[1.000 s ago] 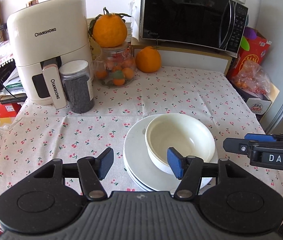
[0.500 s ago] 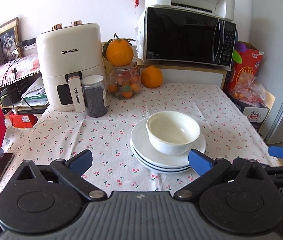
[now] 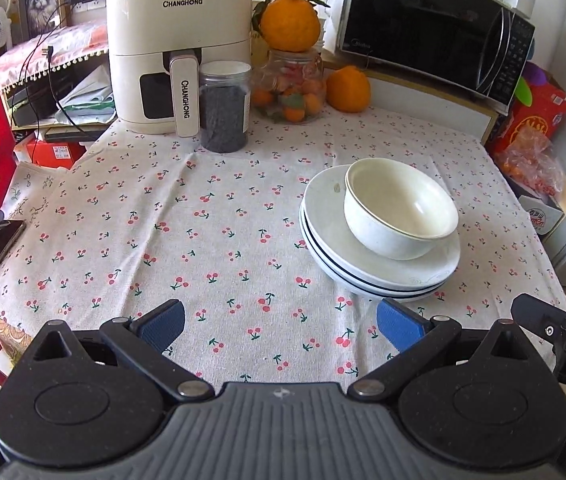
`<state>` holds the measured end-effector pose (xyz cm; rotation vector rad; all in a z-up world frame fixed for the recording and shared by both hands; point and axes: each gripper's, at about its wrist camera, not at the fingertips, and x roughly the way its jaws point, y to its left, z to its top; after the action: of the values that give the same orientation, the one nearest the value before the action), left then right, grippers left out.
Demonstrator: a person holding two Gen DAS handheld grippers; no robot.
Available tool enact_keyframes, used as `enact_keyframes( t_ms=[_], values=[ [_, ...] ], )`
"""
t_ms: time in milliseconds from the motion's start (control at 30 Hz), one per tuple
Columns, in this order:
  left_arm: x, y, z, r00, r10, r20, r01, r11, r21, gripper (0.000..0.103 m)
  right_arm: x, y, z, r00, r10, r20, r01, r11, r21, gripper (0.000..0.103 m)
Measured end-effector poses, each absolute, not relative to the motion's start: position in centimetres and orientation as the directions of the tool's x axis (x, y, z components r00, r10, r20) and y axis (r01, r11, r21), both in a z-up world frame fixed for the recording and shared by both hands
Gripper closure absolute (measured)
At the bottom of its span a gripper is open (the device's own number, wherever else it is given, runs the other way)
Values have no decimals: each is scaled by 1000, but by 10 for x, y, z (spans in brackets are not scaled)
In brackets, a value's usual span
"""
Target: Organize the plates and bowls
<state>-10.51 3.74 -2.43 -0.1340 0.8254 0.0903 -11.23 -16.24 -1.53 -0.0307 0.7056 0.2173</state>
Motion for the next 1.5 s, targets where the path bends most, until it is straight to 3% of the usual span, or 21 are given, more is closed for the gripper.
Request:
enact_keyframes(
  t_ms=[1500],
  values=[
    [-102,26,-28,660,41,-750,-83,996,-18,0,-108,-155,-22,729,142,-670,-200,980,-10,1]
  ],
)
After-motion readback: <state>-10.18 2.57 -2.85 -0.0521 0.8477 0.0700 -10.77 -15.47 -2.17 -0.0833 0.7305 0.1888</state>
